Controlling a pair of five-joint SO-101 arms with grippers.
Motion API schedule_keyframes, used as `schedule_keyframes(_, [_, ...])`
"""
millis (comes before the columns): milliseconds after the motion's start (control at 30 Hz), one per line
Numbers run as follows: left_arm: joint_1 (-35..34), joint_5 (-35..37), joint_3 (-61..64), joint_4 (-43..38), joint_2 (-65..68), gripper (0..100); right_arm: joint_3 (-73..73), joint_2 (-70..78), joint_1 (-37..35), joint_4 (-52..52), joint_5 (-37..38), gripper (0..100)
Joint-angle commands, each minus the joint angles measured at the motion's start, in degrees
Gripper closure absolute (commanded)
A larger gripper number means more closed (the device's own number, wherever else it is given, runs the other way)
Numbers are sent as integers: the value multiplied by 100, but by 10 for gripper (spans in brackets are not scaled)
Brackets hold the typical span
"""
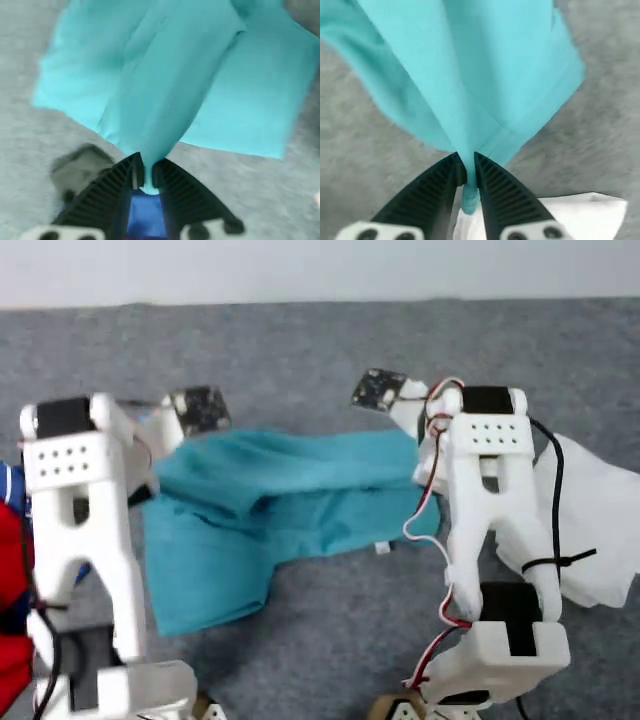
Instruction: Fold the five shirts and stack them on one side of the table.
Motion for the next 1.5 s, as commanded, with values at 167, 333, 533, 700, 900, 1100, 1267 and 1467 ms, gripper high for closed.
schedule_keyframes(167, [-290,-563,2018,167,-1266,995,-158,-268,-4,576,492,987])
schedule_keyframes(333, [-290,-598,2853,167,-1565,994,299,-286,-4,576,809,987])
schedule_keyframes(533, [-290,-712,3301,158,-1688,992,589,-268,-48,330,809,986])
schedule_keyframes(700, [-290,-695,3292,149,-1723,908,624,-295,-57,119,782,950])
schedule_keyframes(900, [-299,-237,3143,141,-1723,863,378,-400,-57,145,-105,809])
schedule_keyframes(1100, [-299,176,2246,132,-1714,861,-316,-505,-119,75,-571,795])
schedule_keyframes(1267, [-281,1240,1490,-800,-1679,867,-615,-224,-277,-936,-1626,809])
schedule_keyframes(1467, [-114,3226,1736,-2655,-1310,998,-633,901,-558,-2246,-2207,987])
